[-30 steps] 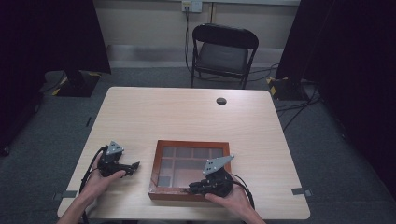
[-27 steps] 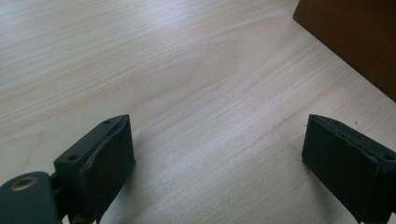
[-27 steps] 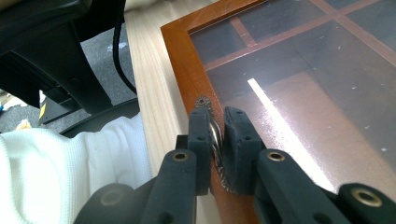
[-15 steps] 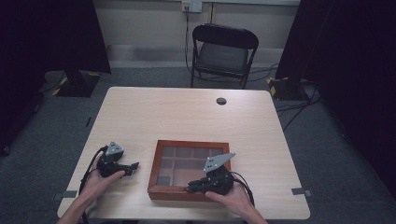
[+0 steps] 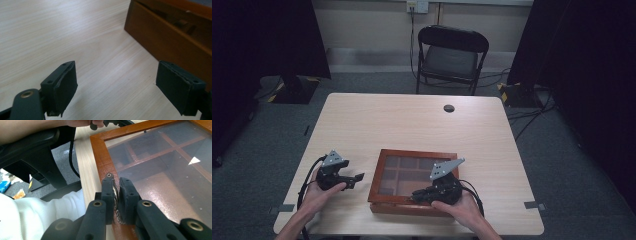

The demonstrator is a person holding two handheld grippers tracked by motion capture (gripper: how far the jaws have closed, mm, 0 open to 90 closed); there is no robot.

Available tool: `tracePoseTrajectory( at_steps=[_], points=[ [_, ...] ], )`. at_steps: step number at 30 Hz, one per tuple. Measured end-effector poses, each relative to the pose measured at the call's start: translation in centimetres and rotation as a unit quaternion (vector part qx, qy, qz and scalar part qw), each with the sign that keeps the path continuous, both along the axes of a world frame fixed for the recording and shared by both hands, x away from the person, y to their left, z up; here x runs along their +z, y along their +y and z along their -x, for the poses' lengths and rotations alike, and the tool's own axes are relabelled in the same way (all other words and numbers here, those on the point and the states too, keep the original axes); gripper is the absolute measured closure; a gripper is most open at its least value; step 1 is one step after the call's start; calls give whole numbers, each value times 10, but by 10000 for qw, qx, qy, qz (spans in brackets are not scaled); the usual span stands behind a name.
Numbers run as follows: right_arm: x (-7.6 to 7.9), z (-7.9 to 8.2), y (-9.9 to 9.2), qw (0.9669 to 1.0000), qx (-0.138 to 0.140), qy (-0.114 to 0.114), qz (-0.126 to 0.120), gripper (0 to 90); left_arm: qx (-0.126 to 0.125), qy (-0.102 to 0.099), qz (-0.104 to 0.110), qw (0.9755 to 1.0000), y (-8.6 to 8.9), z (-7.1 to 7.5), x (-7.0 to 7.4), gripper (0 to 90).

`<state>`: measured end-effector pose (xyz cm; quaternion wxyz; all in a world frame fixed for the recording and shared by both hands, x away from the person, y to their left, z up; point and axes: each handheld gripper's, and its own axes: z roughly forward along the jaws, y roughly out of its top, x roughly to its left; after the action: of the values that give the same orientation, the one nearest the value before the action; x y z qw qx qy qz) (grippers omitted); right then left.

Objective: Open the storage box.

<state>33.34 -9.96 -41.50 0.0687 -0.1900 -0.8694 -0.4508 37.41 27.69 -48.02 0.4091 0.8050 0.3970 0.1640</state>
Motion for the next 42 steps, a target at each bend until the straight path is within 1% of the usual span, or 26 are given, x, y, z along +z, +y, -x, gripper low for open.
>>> tracePoseTrajectory(
  at_steps=[2, 4, 6, 8, 9, 11, 12, 15, 16, 17, 19, 20, 21, 22, 24, 25, 27, 28, 29, 30, 31, 32, 35, 37, 40, 42],
  points=[
    [1, 0, 0, 10000, -8, 13, 14, 829, -78, -27, 71, 9999, -2, 2, 2, 167],
    [3, -1, -1, 10000, -13, 28, 13, 829, -214, -75, 151, 9996, -5, 3, 4, 167],
    [4, -2, -1, 10000, -2, 21, 1, 829, -242, -98, 157, 9995, -6, 4, 5, 167],
    [6, -1, -1, 10000, -44, -26, 10, 829, -279, -80, 247, 9993, -9, 6, 7, 167],
    [7, -1, -1, 10000, -49, -12, 20, 829, -296, -76, 323, 9990, -10, 6, 7, 165],
    [8, -2, -1, 10000, -46, 5, 20, 828, -384, -106, 381, 9985, -14, 8, 9, 165],
    [8, -2, -1, 10000, -46, 5, 20, 828, -384, -106, 381, 9985, -14, 8, 9, 165],
    [10, -2, 0, 10000, -55, -5, 25, 828, -529, -165, 426, 9976, -20, 10, 11, 165],
    [10, -2, 0, 10000, -55, -5, 25, 828, -529, -165, 426, 9976, -20, 10, 11, 165],
    [10, -2, 0, 10000, -67, 3, 30, 828, -610, -198, 427, 9970, -22, 11, 11, 163],
    [10, -2, 0, 10000, -67, 4, 31, 829, -634, -211, 426, 9969, -24, 11, 11, 163],
    [10, -2, 0, 10000, -61, 8, 32, 828, -670, -212, 420, 9966, -26, 11, 11, 163],
    [11, -2, -1, 10000, -60, 18, 16, 828, -711, -262, 351, 9965, -28, 11, 12, 175],
    [11, -2, -1, 10000, -60, 18, 16, 828, -747, -275, 354, 9962, -30, 12, 12, 175],
    [15, -3, 0, 10000, -67, -23, 33, 828, -876, -244, 384, 9951, -33, 12, 11, 173],
    [15, -3, 0, 10000, -67, -23, 33, 828, -876, -244, 384, 9951, -33, 12, 11, 172],
    [22, -5, -1, 10000, -42, -71, 29, 828, -959, -272, 412, 9942, -35, 14, 13, 168],
    [22, -5, -1, 10000, -42, -71, 29, 828, -959, -272, 412, 9942, -35, 14, 13, 168],
    [27, -6, 0, 9999, -53, -114, 54, 828, -970, -268, 526, 9935, -36, 15, 13, 167],
    [29, -7, 0, 9999, -56, -133, 47, 828, -1005, -300, 572, 9928, -36, 15, 14, 165],
    [29, -7, 0, 9999, -56, -133, 47, 828, -1005, -300, 572, 9928, -36, 15, 14, 163],
    [31, -8, 0, 9999, -54, -144, 47, 828, -1025, -334, 667, 9919, -36, 17, 15, 162],
    [32, -8, 0, 9998, -64, -167, 48, 827, -1020, -379, 723, 9914, -36, 18, 17, 162],
    [32, -7, -1, 9999, -81, -140, 39, 827, -1025, -412, 703, 9914, -37, 19, 17, 163],
    [30, -7, -1, 9999, -104, -89, 53, 826, -1040, -429, 594, 9919, -38, 17, 16, 157],
    [26, -6, -2, 9999, -142, -63, 22, 823, -1076, -451, 558, 9916, -39, 16, 16, 166]
  ],
)
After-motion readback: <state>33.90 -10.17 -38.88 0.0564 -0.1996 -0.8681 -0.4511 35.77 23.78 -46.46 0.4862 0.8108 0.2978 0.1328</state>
